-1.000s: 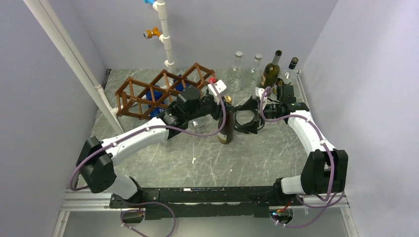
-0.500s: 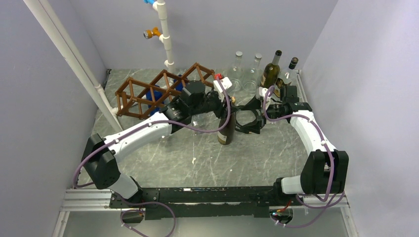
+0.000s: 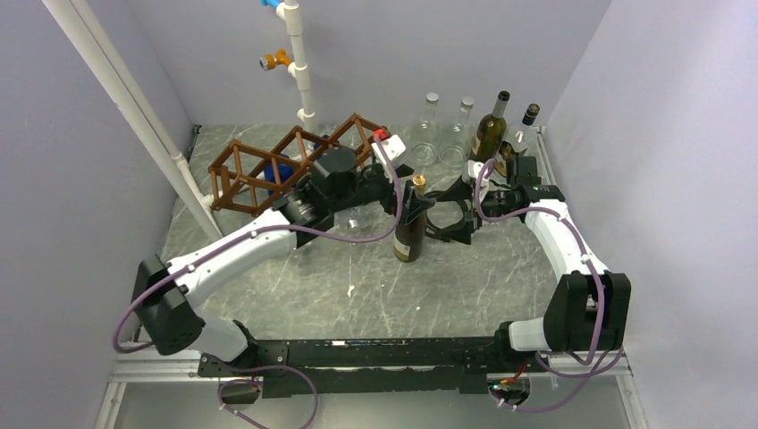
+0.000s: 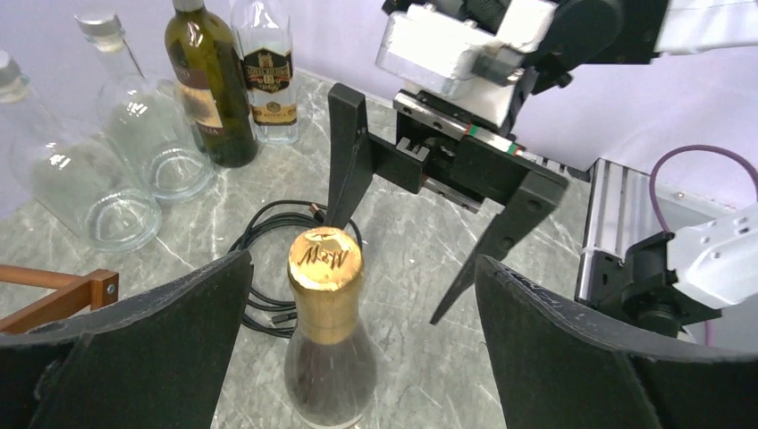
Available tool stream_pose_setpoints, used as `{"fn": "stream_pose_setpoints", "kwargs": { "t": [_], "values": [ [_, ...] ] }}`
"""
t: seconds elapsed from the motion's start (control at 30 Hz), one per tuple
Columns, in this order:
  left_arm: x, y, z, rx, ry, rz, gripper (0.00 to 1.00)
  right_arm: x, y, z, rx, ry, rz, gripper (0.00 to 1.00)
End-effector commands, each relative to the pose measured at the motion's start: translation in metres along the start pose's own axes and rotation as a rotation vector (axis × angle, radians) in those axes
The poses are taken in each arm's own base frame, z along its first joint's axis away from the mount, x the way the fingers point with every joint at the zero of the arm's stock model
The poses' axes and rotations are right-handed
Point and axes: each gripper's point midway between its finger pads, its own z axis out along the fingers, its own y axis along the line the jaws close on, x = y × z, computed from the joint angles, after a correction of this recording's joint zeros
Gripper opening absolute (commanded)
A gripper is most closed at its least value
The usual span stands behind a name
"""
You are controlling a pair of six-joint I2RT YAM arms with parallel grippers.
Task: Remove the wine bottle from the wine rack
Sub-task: Place the wine bottle at the center of the board.
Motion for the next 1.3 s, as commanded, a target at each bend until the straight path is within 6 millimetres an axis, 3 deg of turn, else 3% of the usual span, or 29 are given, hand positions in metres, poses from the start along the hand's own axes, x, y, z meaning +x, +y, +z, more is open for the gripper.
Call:
{"fn": "stream_pose_setpoints", "kwargs": {
  "t": [0.0, 0.27, 0.53, 0.73, 0.83, 0.97, 1.27],
  "values": [
    [-0.047, -0.005, -0.032, -0.002, -0.149, 0.000, 0.99, -0.019, -0.006, -0.007, 0.031, 0.008, -0.121, 1.00],
    [-0.040, 0.009, -0.080, 0.028, -0.133, -0.173, 1.00, -0.027, -0.009, -0.022, 0.093, 0.129, -0.150, 1.00],
    [-0.003, 0.033, -0.126, -0.095, -0.086, -0.159, 1.00, -0.050, -0.003, -0.033, 0.122, 0.168, -0.142, 1.00],
    [0.034, 0.062, -0.156, -0.260, 0.042, -0.077, 0.99, -0.062, -0.008, -0.038, 0.160, 0.172, -0.100, 1.00],
    [0.059, 0.078, -0.166, -0.350, 0.127, -0.050, 0.99, -0.065, -0.012, -0.041, 0.184, 0.191, -0.083, 1.00],
    [0.080, 0.083, -0.172, -0.377, 0.184, -0.031, 1.00, -0.074, -0.015, -0.040, 0.191, 0.212, -0.098, 1.00],
    [0.086, 0.086, -0.180, -0.405, 0.214, 0.003, 1.00, -0.075, -0.018, -0.032, 0.185, 0.247, -0.106, 1.00]
  ]
}}
